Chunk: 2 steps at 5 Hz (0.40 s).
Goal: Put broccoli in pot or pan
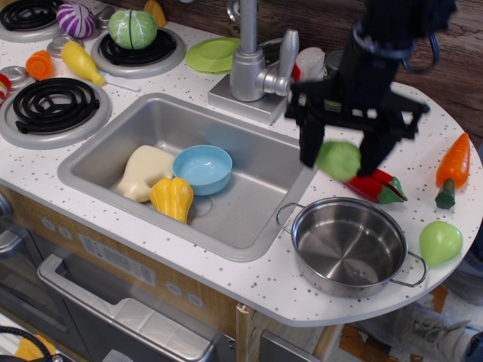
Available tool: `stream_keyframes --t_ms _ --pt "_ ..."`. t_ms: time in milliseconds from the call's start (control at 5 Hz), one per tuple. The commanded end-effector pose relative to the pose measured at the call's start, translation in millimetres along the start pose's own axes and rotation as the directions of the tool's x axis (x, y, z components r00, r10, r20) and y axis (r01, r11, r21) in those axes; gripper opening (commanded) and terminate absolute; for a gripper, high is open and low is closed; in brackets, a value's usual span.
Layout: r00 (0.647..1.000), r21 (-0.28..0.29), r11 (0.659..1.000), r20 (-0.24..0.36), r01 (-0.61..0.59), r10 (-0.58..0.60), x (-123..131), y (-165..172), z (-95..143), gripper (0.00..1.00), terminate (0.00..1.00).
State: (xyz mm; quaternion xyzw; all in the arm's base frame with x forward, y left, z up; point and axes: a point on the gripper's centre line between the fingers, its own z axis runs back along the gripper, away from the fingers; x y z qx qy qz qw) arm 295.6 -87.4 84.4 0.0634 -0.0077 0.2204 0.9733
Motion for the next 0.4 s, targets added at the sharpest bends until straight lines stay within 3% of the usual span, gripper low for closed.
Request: stream_keyframes --t_ms 0,200 --pt "0.998 -0.096 0.995 0.057 -0.007 0.013 -1.8 -2.0 16.4 1.00 0.00" --pt "0.998 -0.096 0.995 0.057 -0.007 0.013 -1.8 -2.0 16.4 1.00 1.00"
